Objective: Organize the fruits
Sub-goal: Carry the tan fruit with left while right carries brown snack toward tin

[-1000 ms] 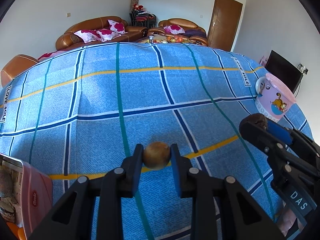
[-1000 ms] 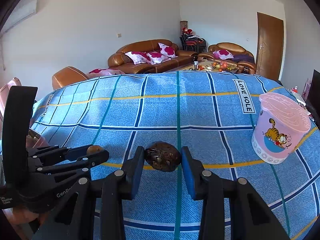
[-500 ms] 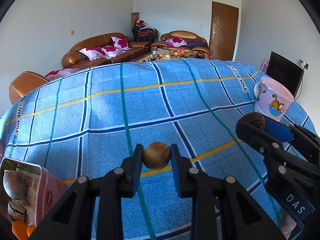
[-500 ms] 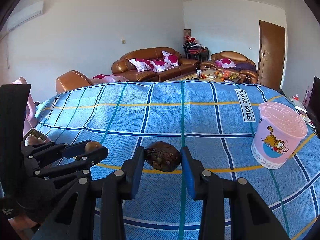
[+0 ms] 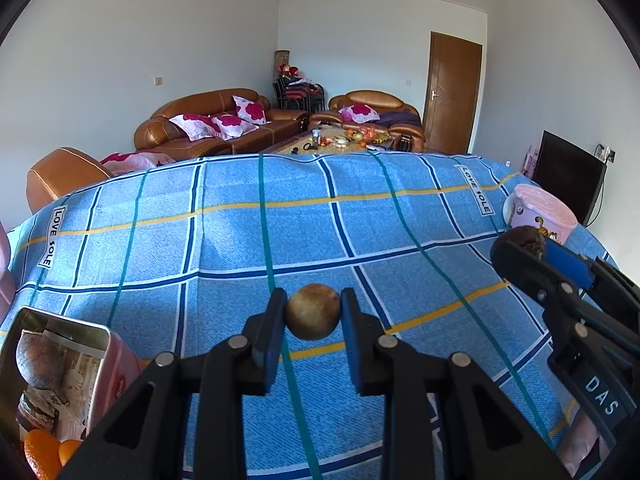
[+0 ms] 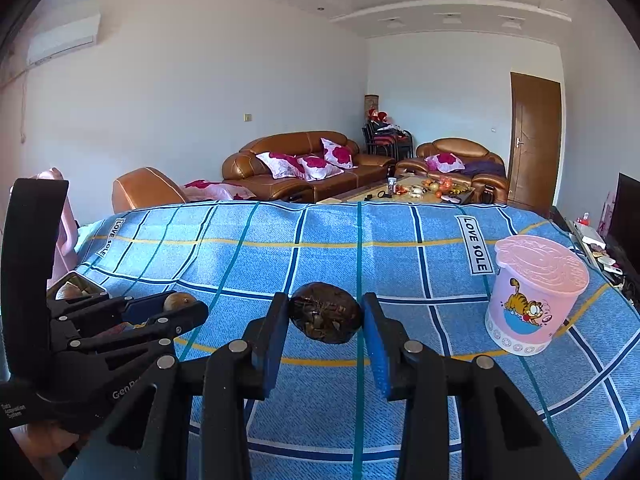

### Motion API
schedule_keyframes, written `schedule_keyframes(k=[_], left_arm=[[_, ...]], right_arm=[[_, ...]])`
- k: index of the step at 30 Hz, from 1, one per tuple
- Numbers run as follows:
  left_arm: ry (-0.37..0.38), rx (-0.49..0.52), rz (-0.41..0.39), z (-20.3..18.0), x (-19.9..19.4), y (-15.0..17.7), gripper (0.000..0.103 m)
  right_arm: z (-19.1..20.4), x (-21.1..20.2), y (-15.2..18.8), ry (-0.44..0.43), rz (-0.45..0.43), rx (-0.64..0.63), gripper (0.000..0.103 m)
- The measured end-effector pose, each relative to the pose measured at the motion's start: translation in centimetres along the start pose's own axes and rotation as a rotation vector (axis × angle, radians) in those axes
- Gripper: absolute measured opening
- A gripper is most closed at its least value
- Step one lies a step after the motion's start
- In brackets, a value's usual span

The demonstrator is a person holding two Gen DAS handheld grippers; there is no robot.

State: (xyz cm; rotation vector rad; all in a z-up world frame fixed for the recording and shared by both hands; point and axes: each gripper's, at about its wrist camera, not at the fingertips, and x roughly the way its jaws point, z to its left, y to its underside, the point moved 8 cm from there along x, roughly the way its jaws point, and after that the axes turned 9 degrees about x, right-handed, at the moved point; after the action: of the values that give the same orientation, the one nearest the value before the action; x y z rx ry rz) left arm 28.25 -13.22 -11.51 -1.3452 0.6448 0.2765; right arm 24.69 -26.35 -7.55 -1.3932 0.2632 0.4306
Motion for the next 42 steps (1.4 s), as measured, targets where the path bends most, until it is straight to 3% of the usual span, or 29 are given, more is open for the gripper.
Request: schedule_keyframes(k=[21,42], left_arm=[[-0.031,0.004,-0.096,0.1,-2.4,0.0,0.029],[-0.065,0.008,-0.191,0.2,-4.4,-0.4,0.029]], right_arm=[[0.7,-2.0,-0.5,0.006,-0.101,-0.038,0.039],[1.2,-3.5,-0.3,-0.012,-0.148,-0.05,0.039]])
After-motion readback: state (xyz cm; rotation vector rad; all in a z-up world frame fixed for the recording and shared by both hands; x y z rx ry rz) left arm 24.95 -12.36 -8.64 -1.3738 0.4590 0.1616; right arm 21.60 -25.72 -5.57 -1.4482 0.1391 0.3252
